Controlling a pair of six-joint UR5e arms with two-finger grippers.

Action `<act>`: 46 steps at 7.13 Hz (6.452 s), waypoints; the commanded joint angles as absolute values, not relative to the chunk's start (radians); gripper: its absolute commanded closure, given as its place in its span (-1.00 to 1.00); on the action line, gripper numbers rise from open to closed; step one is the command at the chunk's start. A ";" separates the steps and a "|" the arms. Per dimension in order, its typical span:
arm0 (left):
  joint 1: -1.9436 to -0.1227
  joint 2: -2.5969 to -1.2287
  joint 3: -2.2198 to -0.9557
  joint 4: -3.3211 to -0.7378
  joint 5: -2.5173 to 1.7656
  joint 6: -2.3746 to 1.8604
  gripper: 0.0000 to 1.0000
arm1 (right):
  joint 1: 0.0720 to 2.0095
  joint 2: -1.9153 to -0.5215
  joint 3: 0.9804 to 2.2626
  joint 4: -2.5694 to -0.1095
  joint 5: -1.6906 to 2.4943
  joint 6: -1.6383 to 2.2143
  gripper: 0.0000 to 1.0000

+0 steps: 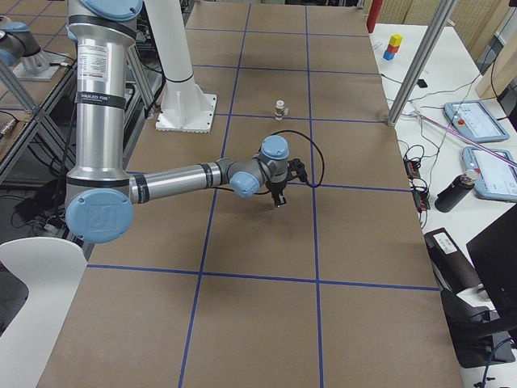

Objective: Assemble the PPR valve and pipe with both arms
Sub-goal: 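Lift the chrome fitting with the right gripper and carry it above the valve, then lower the chrome fitting onto the valve top and press it in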

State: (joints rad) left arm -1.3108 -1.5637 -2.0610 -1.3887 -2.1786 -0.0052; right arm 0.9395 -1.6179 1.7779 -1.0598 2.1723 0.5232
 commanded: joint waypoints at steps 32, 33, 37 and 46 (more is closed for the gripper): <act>-1.557 -1.523 -1.848 -1.411 -2.356 0.316 -1.00 | 0.511 -0.678 1.605 -1.740 1.805 1.371 1.00; -1.557 -1.523 -1.848 -1.411 -2.358 0.316 -1.00 | 0.511 -0.680 1.609 -1.740 1.805 1.371 1.00; -1.555 -1.525 -1.850 -1.411 -2.358 0.316 -1.00 | 0.511 -0.689 1.629 -1.747 1.809 1.373 1.00; -1.557 -1.523 -1.848 -1.411 -2.358 0.316 -1.00 | 0.509 -0.690 1.628 -1.746 1.807 1.377 1.00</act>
